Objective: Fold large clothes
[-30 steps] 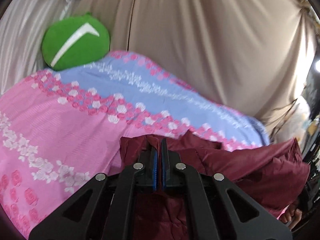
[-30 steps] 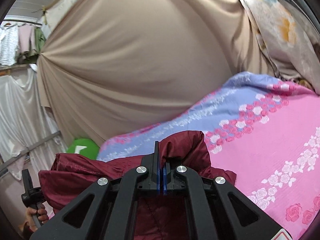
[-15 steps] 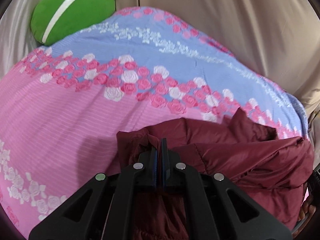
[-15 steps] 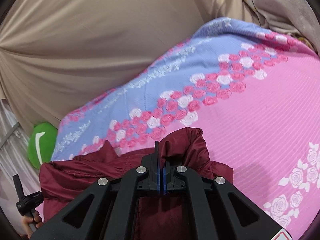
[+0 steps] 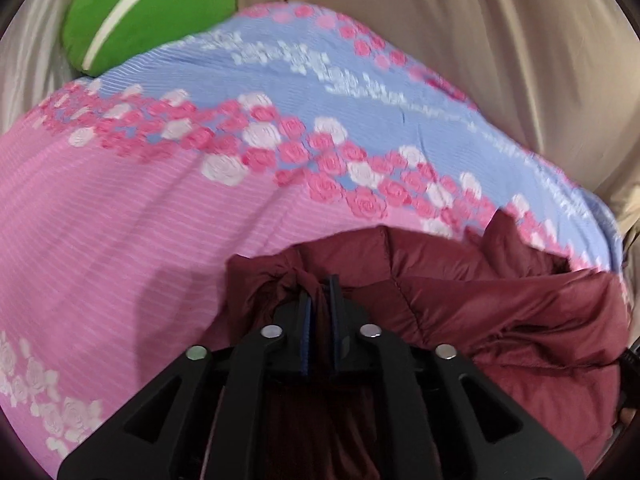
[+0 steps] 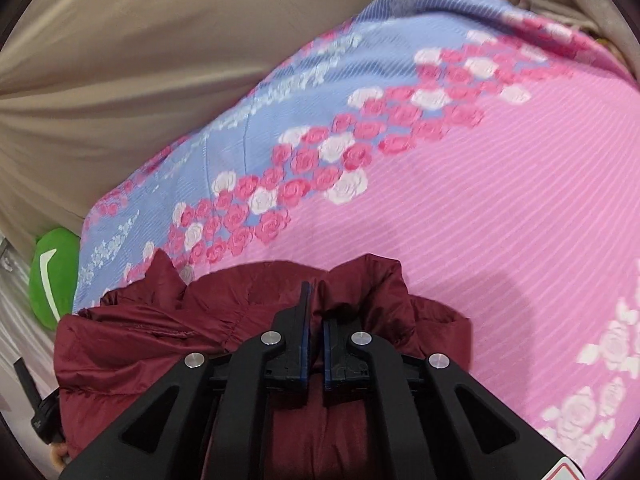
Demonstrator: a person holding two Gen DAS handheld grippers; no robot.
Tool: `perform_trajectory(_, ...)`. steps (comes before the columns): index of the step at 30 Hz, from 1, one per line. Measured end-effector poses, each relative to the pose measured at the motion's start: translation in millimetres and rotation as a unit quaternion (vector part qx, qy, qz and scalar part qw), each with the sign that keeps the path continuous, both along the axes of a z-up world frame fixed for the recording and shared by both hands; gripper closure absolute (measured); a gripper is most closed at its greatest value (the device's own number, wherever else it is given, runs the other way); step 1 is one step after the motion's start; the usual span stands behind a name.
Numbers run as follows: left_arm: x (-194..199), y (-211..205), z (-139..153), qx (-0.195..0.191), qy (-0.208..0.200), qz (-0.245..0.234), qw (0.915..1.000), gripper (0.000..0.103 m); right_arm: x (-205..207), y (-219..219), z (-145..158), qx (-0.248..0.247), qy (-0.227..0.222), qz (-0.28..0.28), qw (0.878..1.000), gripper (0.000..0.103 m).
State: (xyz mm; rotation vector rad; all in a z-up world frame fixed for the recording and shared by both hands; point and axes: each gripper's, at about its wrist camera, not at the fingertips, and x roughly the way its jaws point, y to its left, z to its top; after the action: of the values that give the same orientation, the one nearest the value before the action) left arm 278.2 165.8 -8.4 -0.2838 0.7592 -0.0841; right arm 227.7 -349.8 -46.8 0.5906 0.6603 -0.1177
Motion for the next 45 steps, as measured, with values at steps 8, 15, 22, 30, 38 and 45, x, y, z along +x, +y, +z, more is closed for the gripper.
perform_trajectory(8,-96,-13,102,0.017,-0.131,-0.026,0.9908,0.039,-86,71,93,-0.103,-0.138,0.037,0.984,0.076)
perform_trajectory(15,-92,-112,57,0.041,-0.021,-0.196,0.9796,0.034,-73,194,54,-0.111,-0.066,0.267,0.955,0.078)
perform_trajectory(22,-74,-107,8,0.094,0.002,-0.141,0.9856,0.035,-47,165,20,-0.104,-0.005,0.210,0.972,0.093)
perform_trajectory(30,-36,-86,30,0.057,0.010,-0.113,0.9919,0.034,0,162,54,-0.073,-0.036,0.213,0.974,0.044)
perform_trajectory(38,-3,-85,19,0.051,0.033,-0.108,0.9923,0.032,63,214,21,-0.111,0.059,0.264,0.956,0.102)
perform_trajectory(45,19,-83,21,0.065,0.034,-0.101,0.9922,0.032,68,210,59,-0.125,-0.005,0.241,0.962,0.102)
